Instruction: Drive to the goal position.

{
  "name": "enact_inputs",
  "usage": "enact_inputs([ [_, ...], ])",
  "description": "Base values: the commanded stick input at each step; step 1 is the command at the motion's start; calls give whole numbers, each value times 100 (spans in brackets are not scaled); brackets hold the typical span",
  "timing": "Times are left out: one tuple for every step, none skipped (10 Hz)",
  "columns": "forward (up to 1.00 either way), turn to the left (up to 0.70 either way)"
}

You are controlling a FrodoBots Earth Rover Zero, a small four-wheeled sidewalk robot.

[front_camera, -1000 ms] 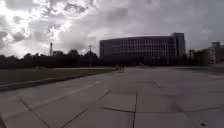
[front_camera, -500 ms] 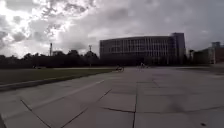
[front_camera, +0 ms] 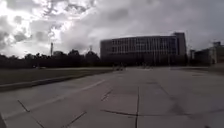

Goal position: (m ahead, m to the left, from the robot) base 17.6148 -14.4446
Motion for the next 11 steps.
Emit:
enact_inputs([
  [70, 0],
  [70, 0],
  [70, 0],
  [70, 0],
  [70, 0],
  [70, 0],
  [70, 0],
  [70, 0],
  [70, 0],
  [70, 0],
  [70, 0],
])
